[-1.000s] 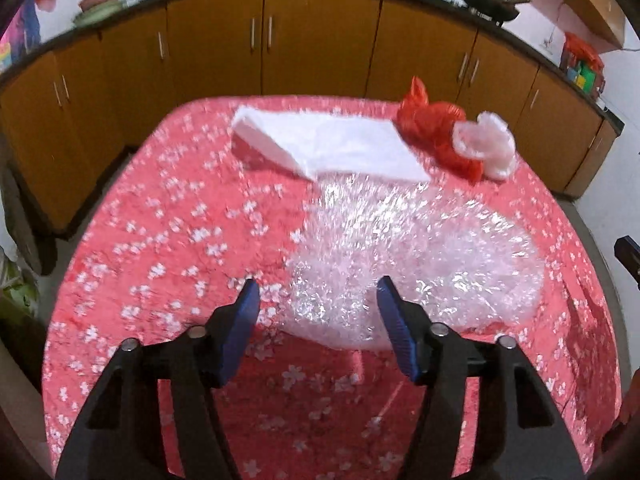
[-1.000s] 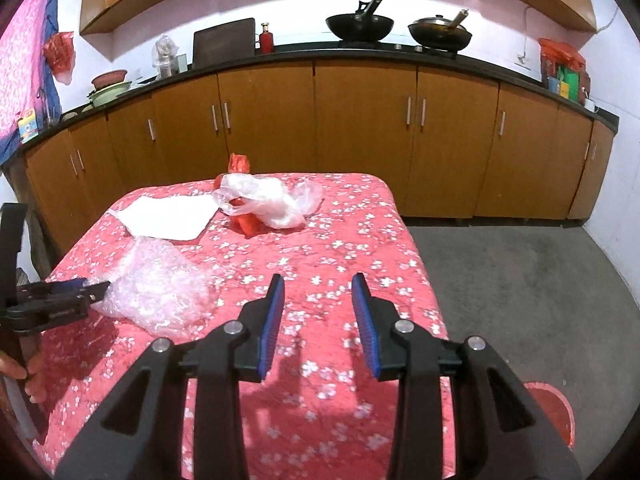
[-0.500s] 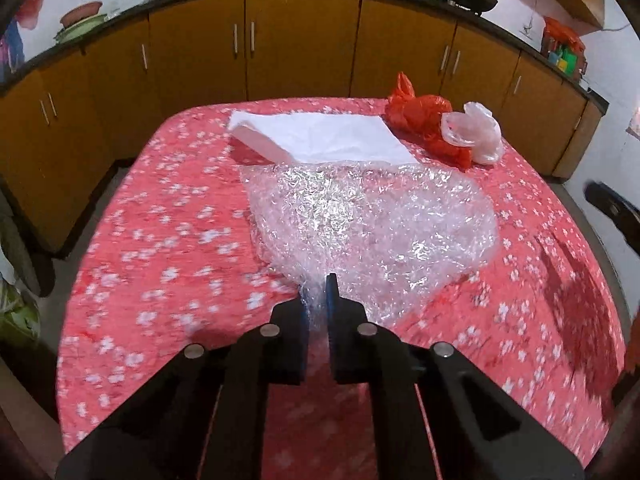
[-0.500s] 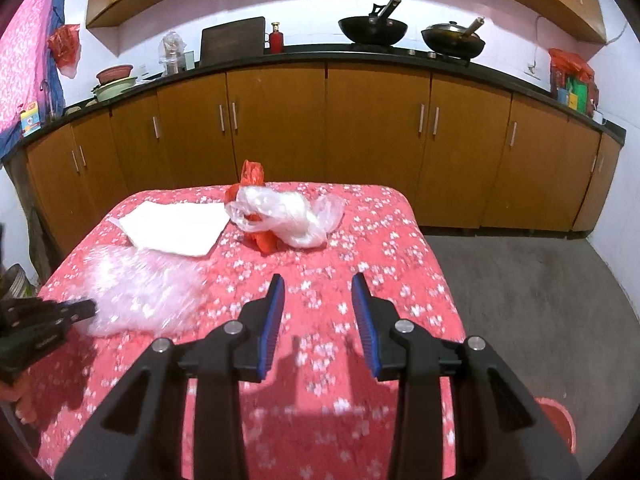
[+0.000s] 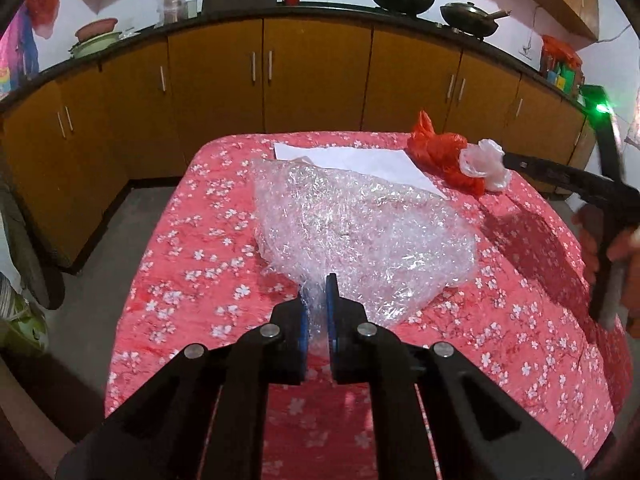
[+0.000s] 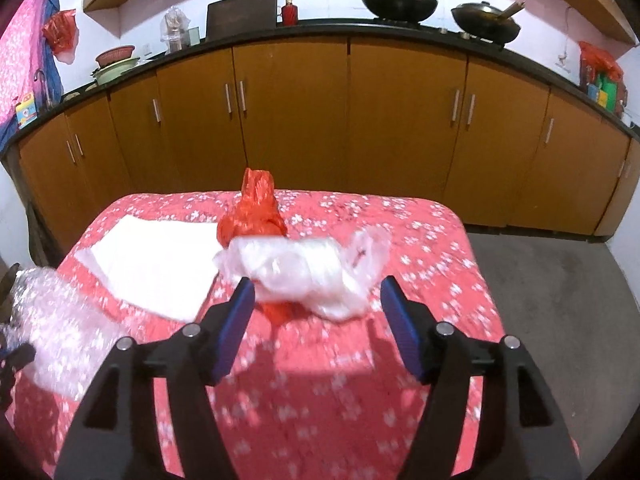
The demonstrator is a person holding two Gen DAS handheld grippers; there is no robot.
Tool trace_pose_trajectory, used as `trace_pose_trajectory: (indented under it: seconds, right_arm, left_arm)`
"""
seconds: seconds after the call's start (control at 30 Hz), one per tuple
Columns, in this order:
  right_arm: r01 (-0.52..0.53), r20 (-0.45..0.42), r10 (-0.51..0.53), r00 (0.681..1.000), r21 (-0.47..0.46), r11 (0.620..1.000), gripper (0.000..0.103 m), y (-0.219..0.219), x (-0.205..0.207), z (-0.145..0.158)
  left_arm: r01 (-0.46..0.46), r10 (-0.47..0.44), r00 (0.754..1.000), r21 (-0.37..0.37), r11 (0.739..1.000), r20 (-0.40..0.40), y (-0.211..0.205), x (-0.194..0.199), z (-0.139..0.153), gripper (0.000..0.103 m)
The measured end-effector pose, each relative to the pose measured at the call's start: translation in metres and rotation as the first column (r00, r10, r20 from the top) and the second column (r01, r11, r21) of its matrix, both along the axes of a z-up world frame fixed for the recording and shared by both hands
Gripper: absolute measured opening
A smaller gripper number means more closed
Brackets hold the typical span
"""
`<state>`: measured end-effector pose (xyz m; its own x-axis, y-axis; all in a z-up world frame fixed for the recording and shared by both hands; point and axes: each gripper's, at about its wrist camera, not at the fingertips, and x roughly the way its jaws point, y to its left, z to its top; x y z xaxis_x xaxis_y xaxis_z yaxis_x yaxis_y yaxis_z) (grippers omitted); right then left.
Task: Collect trash
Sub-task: 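Grasp the bubble wrap with the left gripper while the right gripper grasps a clear bag, then carry the bubble wrap and clear bag to the bin and release them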
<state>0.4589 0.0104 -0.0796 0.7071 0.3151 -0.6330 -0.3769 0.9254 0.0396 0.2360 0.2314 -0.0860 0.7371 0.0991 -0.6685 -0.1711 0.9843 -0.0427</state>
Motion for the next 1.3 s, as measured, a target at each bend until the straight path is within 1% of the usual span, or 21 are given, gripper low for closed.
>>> trace_pose_trajectory:
  seconds: [0.13,0.17,0.2,0.23,0.27,0.3,0.4,0.47,0.53,0.73,0.9,1.07,1.2,1.3]
  right_arm:
    - [-0.003,-0.029,0.002,1.0,-0.016,1.0,0.065,0.01,0.018,-0.008]
    - [-0.005,-0.05,0.004,0.999,-0.013,1.0,0.051,0.011,0.022,-0.012]
    - [-0.005,-0.074,0.005,0.997,-0.011,1.0,0.027,0.011,0.026,-0.016]
    - [-0.003,-0.083,0.002,0.997,-0.014,1.0,0.018,0.011,0.026,-0.018]
    - [-0.012,-0.096,0.011,0.995,-0.003,1.0,0.013,0.009,0.026,-0.02]
    - [-0.016,-0.099,0.016,0.995,0.004,1.0,0.01,0.006,0.024,-0.021]
    - [0.0,-0.082,0.002,0.997,0.027,1.0,0.007,-0.008,0.011,-0.017]
    - [0.016,-0.074,-0.012,0.997,0.054,0.998,0.006,-0.02,0.002,-0.012]
    - [0.03,-0.047,-0.027,0.999,0.064,0.997,0.006,-0.034,-0.014,-0.005]
    - [0.063,0.052,-0.065,0.997,0.032,0.997,0.006,-0.065,-0.056,0.017]
    - [0.089,0.14,-0.089,0.986,0.004,0.996,0.006,-0.091,-0.092,0.04]
    - [0.137,0.162,-0.136,0.977,0.009,0.991,0.006,-0.124,-0.116,0.048]
    - [0.199,0.165,-0.199,0.966,0.015,0.98,0.006,-0.156,-0.129,0.046]
    - [0.244,0.176,-0.242,0.954,0.011,0.97,0.006,-0.179,-0.136,0.043]
  left_arm:
    - [-0.007,0.007,1.0,0.003,1.0,0.001,0.003,-0.001,-0.001,0.008]
    - [-0.009,0.009,1.0,0.002,1.0,0.004,0.003,-0.001,0.0,0.008]
    - [-0.01,0.01,1.0,0.001,1.0,0.006,0.003,-0.002,-0.001,0.008]
    - [-0.011,0.011,1.0,-0.002,1.0,0.008,0.003,-0.002,0.0,0.008]
    - [-0.01,0.01,1.0,-0.002,1.0,0.009,0.002,-0.002,0.0,0.008]
    - [-0.009,0.009,1.0,-0.001,1.0,0.009,0.0,-0.001,0.0,0.008]
    - [-0.002,0.002,1.0,-0.001,1.0,0.017,-0.004,-0.004,0.001,0.008]
    - [0.002,-0.002,1.0,-0.004,1.0,0.027,-0.008,-0.006,0.004,0.008]
    - [0.006,-0.006,0.999,-0.006,1.0,0.036,-0.012,-0.009,0.007,0.008]
    - [0.031,-0.03,0.997,-0.005,1.0,0.07,-0.031,-0.014,0.021,0.008]
    - [0.062,-0.061,0.993,-0.007,0.998,0.105,-0.052,-0.016,0.035,0.008]
    - [0.111,-0.11,0.984,0.0,0.994,0.138,-0.081,-0.016,0.049,0.008]
    - [0.158,-0.158,0.976,0.015,0.987,0.149,-0.107,-0.013,0.055,0.007]
    - [0.203,-0.204,0.966,0.025,0.979,0.16,-0.135,-0.007,0.057,0.007]
